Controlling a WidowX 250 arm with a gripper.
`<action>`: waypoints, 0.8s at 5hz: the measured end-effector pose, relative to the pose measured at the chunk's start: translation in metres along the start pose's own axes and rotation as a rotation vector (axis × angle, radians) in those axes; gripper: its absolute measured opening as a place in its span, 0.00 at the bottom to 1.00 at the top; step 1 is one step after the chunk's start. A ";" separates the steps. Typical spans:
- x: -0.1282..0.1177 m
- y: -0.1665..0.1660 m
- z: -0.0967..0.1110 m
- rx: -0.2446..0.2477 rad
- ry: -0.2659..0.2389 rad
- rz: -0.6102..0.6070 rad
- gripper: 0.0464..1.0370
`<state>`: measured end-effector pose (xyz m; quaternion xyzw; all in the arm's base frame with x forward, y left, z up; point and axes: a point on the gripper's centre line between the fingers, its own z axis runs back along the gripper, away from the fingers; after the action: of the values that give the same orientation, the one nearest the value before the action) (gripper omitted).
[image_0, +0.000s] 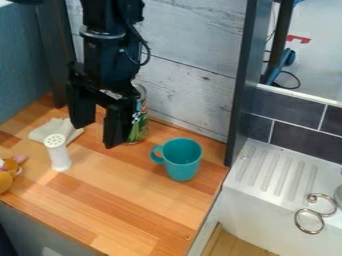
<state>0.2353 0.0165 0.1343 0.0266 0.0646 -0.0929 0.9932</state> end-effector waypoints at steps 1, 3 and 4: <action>0.000 -0.001 -0.005 -0.006 0.022 0.006 0.96; 0.032 0.001 -0.018 -0.022 -0.063 0.263 0.96; 0.053 0.003 -0.029 -0.034 -0.138 0.388 0.96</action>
<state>0.2837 0.0120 0.0982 0.0154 -0.0082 0.0998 0.9949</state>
